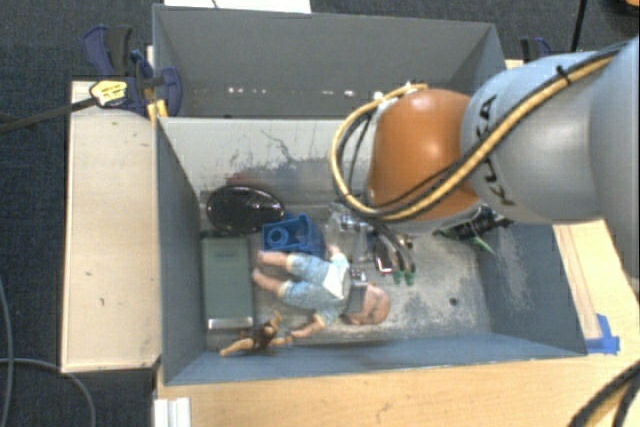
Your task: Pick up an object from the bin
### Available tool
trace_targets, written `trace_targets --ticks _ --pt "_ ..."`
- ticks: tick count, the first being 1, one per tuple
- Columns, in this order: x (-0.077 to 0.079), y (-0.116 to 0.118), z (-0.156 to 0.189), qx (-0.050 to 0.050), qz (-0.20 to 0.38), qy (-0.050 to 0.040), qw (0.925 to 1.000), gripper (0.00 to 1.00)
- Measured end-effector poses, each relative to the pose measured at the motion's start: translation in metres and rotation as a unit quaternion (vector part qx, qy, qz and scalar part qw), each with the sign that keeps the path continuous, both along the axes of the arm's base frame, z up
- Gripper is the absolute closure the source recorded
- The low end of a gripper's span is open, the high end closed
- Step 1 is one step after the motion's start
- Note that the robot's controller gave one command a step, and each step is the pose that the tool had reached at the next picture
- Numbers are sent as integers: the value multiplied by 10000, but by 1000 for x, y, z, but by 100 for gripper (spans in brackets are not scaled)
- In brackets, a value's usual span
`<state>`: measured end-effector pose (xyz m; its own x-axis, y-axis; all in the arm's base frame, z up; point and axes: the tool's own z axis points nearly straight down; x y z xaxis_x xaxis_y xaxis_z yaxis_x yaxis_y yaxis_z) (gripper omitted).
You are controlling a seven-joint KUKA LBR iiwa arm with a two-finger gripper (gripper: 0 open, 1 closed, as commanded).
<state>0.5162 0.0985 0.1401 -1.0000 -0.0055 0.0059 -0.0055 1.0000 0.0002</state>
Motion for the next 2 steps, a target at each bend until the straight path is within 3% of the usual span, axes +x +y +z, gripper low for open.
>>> trace_targets --ticks 1,2 --pt "2 -1 5 5 -16 -39 10000 0" --pt "23 17 -30 3 341 -76 9994 0"
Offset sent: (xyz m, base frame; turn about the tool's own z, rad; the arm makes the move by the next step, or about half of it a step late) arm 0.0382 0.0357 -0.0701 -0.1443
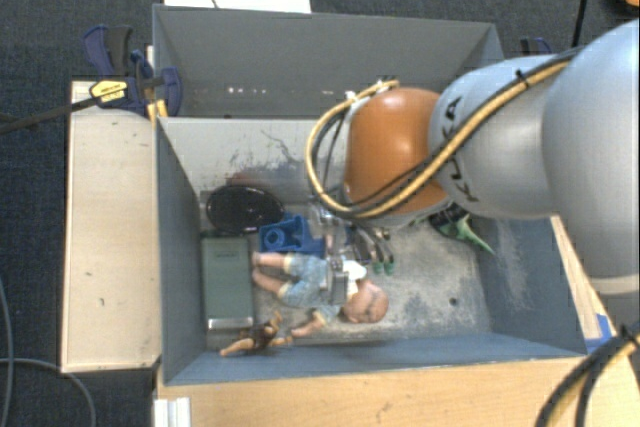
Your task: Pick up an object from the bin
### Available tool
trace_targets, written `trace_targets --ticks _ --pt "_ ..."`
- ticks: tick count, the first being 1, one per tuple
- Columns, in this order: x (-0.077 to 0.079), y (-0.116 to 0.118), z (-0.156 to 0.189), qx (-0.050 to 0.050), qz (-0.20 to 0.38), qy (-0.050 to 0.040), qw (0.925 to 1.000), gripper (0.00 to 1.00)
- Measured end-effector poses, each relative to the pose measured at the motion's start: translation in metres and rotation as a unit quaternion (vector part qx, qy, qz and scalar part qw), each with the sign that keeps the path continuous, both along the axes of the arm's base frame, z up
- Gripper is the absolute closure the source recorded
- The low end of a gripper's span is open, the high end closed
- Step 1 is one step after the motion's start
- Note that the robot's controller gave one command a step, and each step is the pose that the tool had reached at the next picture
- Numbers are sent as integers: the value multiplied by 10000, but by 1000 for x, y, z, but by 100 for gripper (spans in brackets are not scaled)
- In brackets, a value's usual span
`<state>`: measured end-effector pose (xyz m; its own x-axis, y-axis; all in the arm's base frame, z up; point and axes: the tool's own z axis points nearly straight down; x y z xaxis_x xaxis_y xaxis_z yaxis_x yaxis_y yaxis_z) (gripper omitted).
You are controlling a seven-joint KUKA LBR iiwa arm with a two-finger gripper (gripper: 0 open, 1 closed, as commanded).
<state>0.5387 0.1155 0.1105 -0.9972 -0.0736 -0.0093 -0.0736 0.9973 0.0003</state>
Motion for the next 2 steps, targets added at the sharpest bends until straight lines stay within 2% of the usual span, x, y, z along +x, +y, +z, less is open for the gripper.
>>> trace_targets --ticks 1,2 --pt "46 -19 -29 -8 345 55 9994 100" --pt "46 -19 -29 -8 339 55 9994 100"
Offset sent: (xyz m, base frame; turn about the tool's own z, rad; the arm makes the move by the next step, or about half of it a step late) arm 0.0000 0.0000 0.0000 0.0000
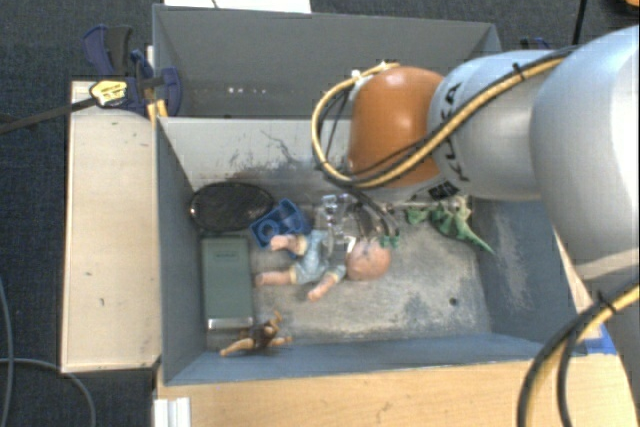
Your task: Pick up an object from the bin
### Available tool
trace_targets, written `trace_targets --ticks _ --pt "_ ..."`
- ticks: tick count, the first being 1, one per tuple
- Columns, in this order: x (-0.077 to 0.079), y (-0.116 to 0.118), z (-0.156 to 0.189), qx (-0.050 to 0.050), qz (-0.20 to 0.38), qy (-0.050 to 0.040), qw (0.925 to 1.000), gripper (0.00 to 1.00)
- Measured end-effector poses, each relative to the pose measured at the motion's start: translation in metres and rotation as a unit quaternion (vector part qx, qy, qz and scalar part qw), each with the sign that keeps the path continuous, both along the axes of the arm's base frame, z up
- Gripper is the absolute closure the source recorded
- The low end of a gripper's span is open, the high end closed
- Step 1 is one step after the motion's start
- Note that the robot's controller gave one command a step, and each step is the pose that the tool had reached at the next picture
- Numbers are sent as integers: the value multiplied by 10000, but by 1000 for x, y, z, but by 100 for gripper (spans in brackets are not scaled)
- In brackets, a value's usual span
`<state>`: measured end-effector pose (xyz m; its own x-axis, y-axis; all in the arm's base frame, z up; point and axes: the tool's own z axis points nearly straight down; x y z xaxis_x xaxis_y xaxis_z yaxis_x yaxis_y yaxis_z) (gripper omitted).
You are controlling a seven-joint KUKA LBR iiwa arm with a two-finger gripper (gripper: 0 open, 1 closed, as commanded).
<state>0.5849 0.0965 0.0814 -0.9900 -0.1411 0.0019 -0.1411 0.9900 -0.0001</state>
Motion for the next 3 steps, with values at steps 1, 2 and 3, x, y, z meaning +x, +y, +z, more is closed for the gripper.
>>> trace_targets --ticks 1,2,3 --pt "-31 24 33 -25 51 9 10000 100" --pt "-27 28 56 -3 163 -2 9999 100" --pt "-40 3 104 1 209 7 9998 100"
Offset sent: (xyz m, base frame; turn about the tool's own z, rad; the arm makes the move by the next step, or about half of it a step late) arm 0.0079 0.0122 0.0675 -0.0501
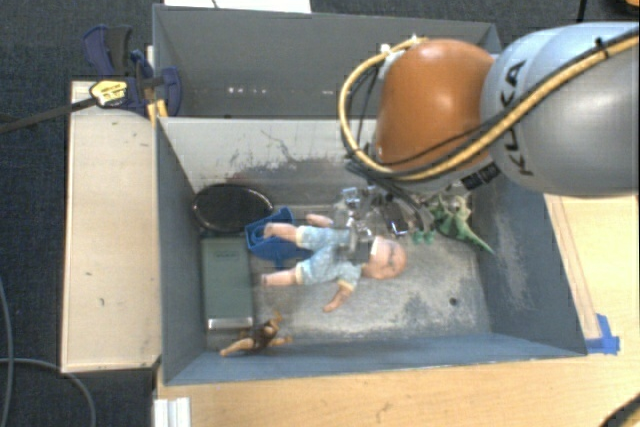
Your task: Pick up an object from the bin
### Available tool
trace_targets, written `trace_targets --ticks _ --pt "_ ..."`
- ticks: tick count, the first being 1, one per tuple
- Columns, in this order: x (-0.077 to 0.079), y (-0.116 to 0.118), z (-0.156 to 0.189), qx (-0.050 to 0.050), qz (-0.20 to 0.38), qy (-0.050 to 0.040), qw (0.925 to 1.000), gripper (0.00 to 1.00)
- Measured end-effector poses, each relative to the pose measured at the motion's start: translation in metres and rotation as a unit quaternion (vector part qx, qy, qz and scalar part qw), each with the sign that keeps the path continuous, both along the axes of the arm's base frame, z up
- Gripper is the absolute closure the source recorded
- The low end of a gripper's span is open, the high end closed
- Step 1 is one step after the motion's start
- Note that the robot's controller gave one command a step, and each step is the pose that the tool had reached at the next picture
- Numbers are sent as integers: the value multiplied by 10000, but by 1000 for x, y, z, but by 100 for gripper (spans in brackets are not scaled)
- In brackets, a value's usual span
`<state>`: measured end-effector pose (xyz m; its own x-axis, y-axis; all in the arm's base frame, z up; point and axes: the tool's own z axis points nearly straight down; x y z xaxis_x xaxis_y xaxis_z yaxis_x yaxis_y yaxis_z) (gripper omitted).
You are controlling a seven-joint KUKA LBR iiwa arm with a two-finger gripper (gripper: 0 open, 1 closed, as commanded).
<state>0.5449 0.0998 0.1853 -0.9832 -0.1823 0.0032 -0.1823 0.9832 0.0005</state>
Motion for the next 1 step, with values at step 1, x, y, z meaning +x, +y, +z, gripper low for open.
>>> trace_targets --ticks 1 --pt "-1 -2 24 -14 -35 16 10000 100"
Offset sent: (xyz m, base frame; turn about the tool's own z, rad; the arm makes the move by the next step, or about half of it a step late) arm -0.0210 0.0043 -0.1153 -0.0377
